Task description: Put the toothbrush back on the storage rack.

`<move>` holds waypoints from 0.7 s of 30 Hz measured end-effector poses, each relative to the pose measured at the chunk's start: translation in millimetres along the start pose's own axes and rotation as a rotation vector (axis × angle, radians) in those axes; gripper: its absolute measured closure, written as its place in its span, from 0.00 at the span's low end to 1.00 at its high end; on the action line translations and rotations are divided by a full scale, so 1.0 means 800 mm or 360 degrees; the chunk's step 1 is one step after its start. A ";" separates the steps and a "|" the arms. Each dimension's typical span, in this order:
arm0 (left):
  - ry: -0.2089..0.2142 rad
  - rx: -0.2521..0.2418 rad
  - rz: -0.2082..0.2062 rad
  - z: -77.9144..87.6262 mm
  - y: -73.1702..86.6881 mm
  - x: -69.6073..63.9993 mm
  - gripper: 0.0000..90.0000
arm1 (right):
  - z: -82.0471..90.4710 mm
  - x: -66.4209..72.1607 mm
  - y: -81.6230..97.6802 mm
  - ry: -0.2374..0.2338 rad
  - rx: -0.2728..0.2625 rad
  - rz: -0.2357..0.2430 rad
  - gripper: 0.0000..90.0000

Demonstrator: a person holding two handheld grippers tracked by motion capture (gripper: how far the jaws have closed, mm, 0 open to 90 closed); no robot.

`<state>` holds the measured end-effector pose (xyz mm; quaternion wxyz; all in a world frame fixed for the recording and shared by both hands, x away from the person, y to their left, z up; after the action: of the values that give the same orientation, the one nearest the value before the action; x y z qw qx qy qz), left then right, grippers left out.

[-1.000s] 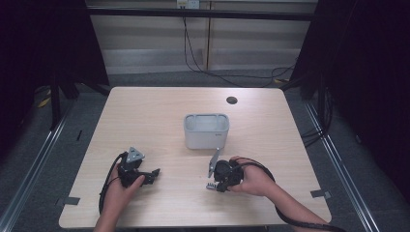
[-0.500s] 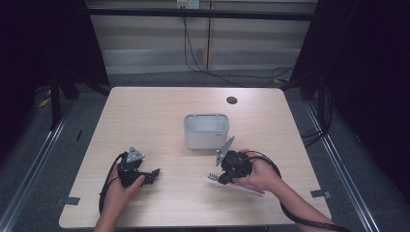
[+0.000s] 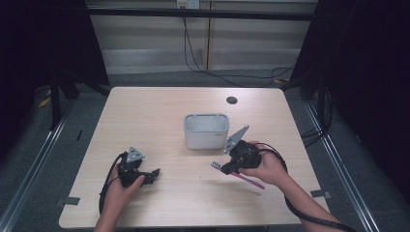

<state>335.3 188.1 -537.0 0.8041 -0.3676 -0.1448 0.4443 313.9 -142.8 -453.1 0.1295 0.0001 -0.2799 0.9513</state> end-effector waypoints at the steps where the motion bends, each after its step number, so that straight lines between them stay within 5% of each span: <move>1: 0.0000 0.0001 -0.0001 0.000 0.000 0.000 0.15 | 0.002 -0.001 0.000 0.0007 -0.0017 -0.0009 0.96; 21: 0.0001 0.0000 0.0001 0.000 0.000 0.000 0.15 | 0.035 -0.018 -0.005 0.0094 -0.0282 -0.0122 0.96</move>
<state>335.3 188.1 -537.0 0.8040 -0.3677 -0.1446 0.4444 326.8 -158.0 -428.5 0.1735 -0.0287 -0.3586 0.9168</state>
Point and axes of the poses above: each handheld gripper's, and its own axes: z roughly backward along the jaws, y roughly out of its underside, x roughly to its left, the point moved 4 cm from there along -z, roughly forward along the jaws, and after that the axes turned 6 degrees about z, right-handed, at the moved point
